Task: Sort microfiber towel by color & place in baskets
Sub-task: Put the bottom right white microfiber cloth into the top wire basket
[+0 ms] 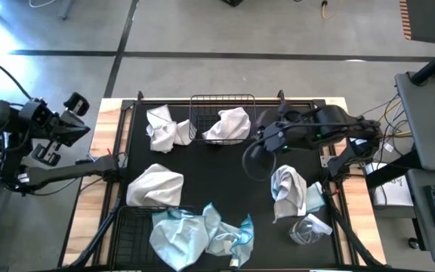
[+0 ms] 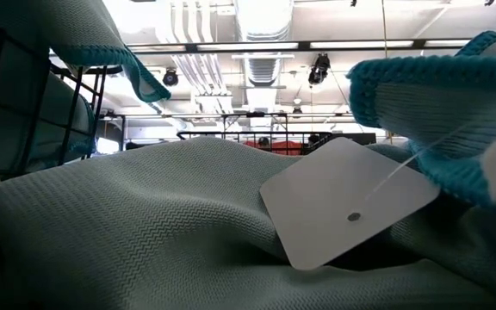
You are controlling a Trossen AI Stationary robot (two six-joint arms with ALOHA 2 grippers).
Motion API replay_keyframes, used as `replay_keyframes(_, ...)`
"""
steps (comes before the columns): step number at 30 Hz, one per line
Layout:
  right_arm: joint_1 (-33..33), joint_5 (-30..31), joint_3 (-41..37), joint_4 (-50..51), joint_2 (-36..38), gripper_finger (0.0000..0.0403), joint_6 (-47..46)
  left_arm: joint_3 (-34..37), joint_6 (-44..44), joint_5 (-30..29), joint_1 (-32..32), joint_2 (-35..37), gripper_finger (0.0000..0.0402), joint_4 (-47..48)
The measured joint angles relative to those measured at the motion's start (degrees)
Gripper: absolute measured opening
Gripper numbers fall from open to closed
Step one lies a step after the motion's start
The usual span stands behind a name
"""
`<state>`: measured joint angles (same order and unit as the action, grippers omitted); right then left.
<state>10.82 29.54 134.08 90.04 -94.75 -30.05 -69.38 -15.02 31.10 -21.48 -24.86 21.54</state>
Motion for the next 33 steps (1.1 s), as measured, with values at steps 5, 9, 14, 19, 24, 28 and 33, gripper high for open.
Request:
replay_keyframes(5,-1.1,0.6,-0.4,0.0,2.4,0.0132,3.3,0.0,0.4,-0.1,0.0,0.0,0.0000,0.0)
replay_keyframes(9,-2.2,0.6,-2.2,0.0,5.6,0.0129,4.2,0.0,0.4,-0.4,0.0,0.0,0.0000,0.0)
replay_keyframes(14,-3.3,0.7,-9.2,-0.1,11.2,0.0129,3.0,0.0,1.1,-0.5,0.0,0.0,0.0000,0.0)
replay_keyframes(19,-3.4,0.7,-20.1,-0.2,16.7,0.0129,-2.2,0.0,2.6,-0.6,0.0,0.0,0.0000,0.0)
replay_keyframes(24,-3.4,0.7,-31.6,-0.8,21.5,0.0129,-8.6,0.0,4.4,-0.6,0.0,0.0,0.0000,0.0)
replay_keyframes(28,-3.3,0.6,-40.6,-1.6,25.4,0.0132,-14.0,0.0,5.5,-0.6,0.0,0.0,0.0000,1.1)
replay_keyframes(33,-3.2,-0.4,-51.8,-5.1,31.0,0.0129,-19.8,0.0,5.4,-0.6,0.0,0.0,0.0000,2.9)
